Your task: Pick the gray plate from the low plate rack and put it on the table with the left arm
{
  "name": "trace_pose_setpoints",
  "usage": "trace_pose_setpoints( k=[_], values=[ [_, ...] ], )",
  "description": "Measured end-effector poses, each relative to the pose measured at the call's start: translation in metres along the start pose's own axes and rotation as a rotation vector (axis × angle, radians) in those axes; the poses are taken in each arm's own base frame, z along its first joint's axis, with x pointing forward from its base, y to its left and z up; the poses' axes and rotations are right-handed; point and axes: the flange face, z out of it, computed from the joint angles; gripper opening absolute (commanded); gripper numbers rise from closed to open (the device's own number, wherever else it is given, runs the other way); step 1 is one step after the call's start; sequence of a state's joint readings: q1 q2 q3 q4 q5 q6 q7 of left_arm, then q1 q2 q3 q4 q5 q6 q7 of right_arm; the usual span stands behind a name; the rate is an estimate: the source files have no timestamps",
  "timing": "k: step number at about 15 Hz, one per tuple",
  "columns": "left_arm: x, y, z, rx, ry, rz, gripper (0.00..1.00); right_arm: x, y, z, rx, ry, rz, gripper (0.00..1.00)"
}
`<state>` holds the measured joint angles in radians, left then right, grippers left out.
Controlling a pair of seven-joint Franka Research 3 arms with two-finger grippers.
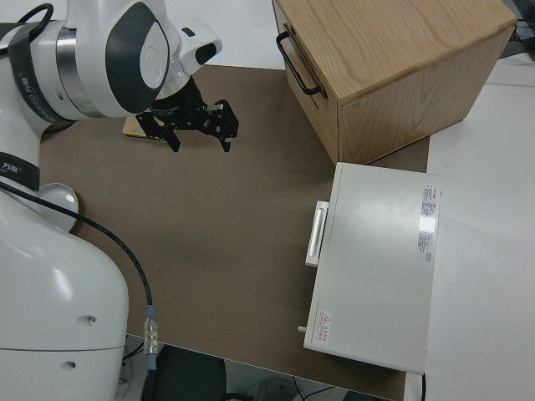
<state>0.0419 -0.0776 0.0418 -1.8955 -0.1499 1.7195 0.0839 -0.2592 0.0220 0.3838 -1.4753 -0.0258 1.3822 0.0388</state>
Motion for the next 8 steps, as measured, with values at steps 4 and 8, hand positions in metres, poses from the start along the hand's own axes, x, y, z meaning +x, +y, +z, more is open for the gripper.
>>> trace_pose_setpoints(
  k=[4,8],
  values=[
    [-0.002,0.023,-0.045,0.060,0.018,0.038,0.99,0.000,0.000,0.000,0.000,0.000,0.000,0.983],
    [-0.009,0.032,-0.087,0.091,0.043,0.053,0.99,0.000,0.000,0.000,0.000,0.000,0.000,0.983]
  ],
)
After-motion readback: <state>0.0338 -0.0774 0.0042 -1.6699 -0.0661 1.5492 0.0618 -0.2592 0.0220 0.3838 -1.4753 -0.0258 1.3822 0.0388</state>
